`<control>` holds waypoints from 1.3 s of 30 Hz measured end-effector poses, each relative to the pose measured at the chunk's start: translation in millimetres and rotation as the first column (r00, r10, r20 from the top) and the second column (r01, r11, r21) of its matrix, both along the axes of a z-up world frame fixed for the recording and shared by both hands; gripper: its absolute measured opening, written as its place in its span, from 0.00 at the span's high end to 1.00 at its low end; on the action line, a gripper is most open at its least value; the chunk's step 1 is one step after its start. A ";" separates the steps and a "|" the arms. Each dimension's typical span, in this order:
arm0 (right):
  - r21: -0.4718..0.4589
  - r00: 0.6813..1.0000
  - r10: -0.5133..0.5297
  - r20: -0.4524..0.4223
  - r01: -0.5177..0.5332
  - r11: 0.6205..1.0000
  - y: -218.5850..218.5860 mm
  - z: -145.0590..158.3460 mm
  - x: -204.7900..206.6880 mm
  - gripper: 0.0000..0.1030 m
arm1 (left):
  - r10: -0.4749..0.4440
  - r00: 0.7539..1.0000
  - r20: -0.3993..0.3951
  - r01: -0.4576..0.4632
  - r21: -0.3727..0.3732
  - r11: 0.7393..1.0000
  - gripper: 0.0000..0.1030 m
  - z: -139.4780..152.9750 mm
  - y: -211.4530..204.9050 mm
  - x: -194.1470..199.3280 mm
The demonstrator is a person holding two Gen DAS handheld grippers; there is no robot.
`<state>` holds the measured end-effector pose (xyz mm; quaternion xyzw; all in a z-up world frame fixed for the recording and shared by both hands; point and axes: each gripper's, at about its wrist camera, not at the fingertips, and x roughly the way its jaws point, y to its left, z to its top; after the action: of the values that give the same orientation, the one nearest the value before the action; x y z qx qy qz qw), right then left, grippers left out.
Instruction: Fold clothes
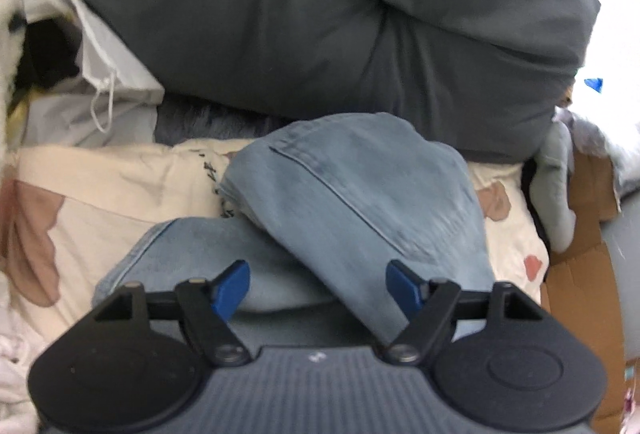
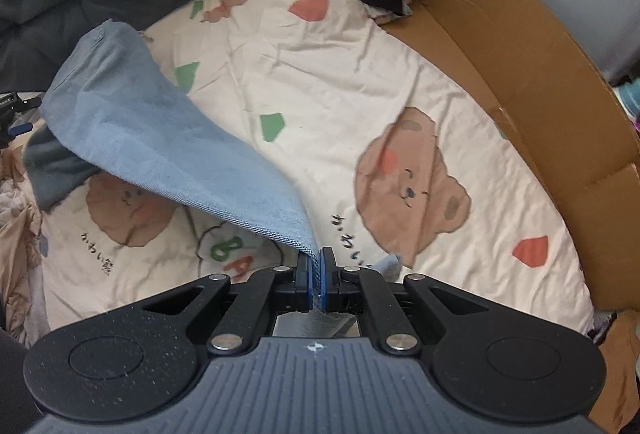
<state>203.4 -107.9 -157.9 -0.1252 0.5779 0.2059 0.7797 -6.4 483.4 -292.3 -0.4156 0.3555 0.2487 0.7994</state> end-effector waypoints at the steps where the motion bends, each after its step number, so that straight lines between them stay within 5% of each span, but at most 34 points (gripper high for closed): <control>1: -0.001 1.000 -0.011 0.000 0.011 1.000 -4.1 -0.8 1.4 1.00 | 0.020 1.000 0.001 -0.020 -0.030 0.999 0.25 -5.1 2.8 1.4; 9: -0.023 0.997 -0.072 0.009 0.072 0.997 -32.0 -2.0 8.8 1.00 | 0.142 0.988 0.066 -0.127 -0.187 0.974 0.26 -33.0 7.0 9.5; 12: -0.029 0.996 -0.092 0.013 0.092 0.995 -41.1 -1.3 7.7 1.00 | 0.169 0.982 0.087 -0.147 -0.213 0.966 0.35 -34.7 6.0 12.8; 15: -0.037 0.992 -0.123 0.039 0.124 0.992 -52.5 -0.2 4.0 1.00 | 0.170 0.979 0.112 -0.140 -0.238 0.961 0.61 -33.5 4.0 14.3; 16: -0.037 0.990 -0.135 0.049 0.137 0.990 -56.7 0.5 3.3 1.00 | 0.158 0.980 0.121 -0.126 -0.236 0.964 0.78 -30.8 2.6 14.7; 19: -0.020 0.983 -0.176 0.057 0.177 0.984 -70.2 2.5 -0.7 1.00 | 0.108 0.981 0.160 -0.076 -0.194 0.978 0.92 -13.2 -2.9 15.9; 30: -0.014 0.974 -0.217 0.063 0.218 0.976 -104.0 8.3 -17.0 1.00 | -0.101 0.957 0.272 0.099 0.022 0.995 0.96 85.6 -25.1 59.6; 39: -0.023 0.967 -0.245 0.069 0.247 0.969 -116.9 -3.1 2.1 1.00 | -0.226 0.951 0.211 0.202 0.127 0.971 0.96 111.4 -46.4 147.7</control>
<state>205.5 -224.8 -161.0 -0.0715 0.5660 0.0944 0.8158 141.4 437.0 -181.0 -0.3577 0.2929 0.1303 0.8771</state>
